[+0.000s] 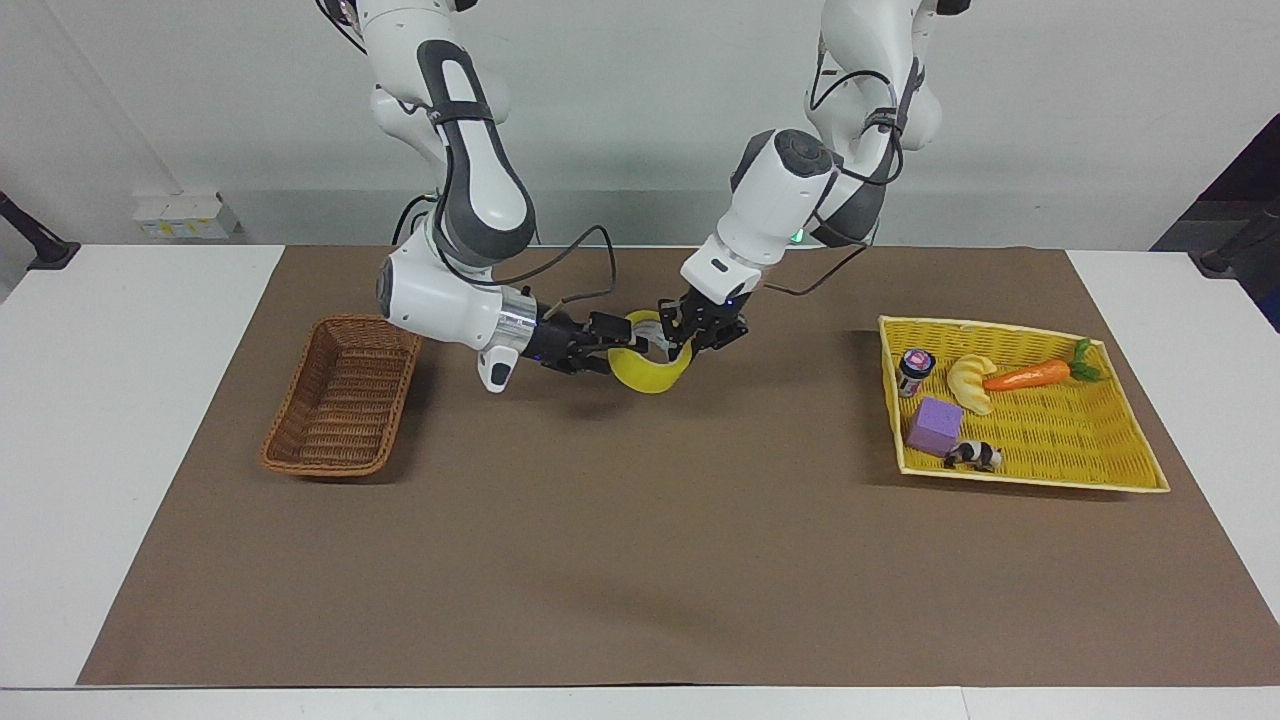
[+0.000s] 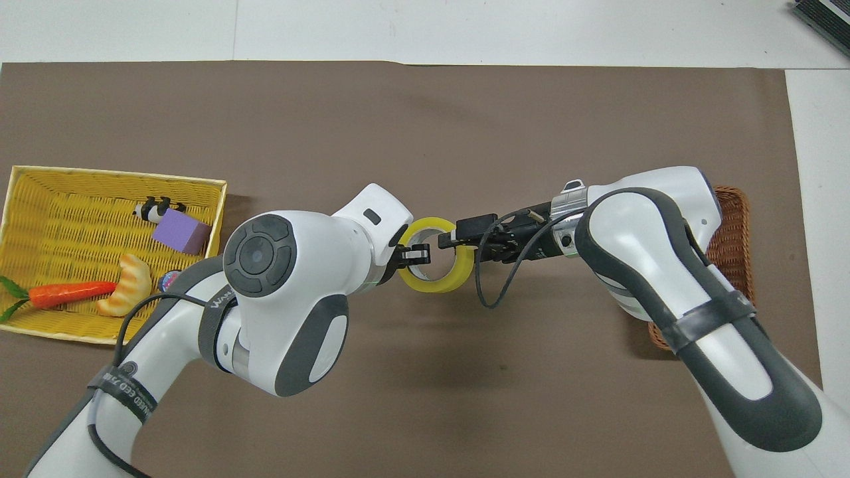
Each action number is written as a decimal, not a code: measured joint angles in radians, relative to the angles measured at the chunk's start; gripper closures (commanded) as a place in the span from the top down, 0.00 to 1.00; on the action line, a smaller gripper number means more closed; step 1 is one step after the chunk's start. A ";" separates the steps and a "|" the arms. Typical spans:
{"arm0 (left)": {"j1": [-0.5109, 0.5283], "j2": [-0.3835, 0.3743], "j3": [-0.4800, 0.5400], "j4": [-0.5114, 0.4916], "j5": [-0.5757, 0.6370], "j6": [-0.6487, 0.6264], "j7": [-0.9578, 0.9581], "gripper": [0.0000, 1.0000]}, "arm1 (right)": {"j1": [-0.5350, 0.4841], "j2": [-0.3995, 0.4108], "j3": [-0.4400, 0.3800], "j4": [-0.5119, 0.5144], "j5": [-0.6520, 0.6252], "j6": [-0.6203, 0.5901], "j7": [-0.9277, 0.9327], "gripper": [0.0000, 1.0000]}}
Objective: Move tape to another basket
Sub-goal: 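Grasp the tape with the right gripper and open the left gripper, then carry the tape to the basket while the left gripper withdraws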
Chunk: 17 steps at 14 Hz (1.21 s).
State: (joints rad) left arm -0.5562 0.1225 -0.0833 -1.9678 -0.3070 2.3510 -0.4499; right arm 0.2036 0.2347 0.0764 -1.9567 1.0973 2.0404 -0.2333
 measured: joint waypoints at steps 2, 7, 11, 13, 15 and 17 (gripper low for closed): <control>-0.001 0.000 0.000 -0.005 0.000 0.000 -0.007 0.00 | 0.013 -0.001 0.002 0.005 0.003 0.008 0.000 0.08; -0.003 -0.009 0.000 -0.003 -0.007 0.002 -0.020 0.66 | 0.042 0.004 0.003 0.005 0.003 0.031 -0.003 0.00; 0.001 -0.010 0.024 0.005 -0.007 0.007 -0.027 1.00 | 0.042 0.009 0.001 0.001 0.003 0.031 -0.003 0.00; 0.024 -0.011 0.031 0.008 -0.006 0.008 -0.017 1.00 | 0.042 0.009 0.001 0.000 0.003 0.031 -0.003 0.00; 0.069 -0.019 0.034 0.011 -0.002 0.006 0.030 1.00 | 0.042 0.009 0.001 0.000 0.003 0.031 -0.003 0.00; 0.131 -0.033 0.037 0.012 0.023 -0.008 0.100 1.00 | 0.041 0.009 -0.002 0.001 0.003 0.032 -0.003 0.00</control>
State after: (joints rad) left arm -0.4247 0.0892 -0.0465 -1.9557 -0.2839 2.3425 -0.3499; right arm 0.2443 0.2440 0.0748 -1.9561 1.1006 2.0725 -0.2362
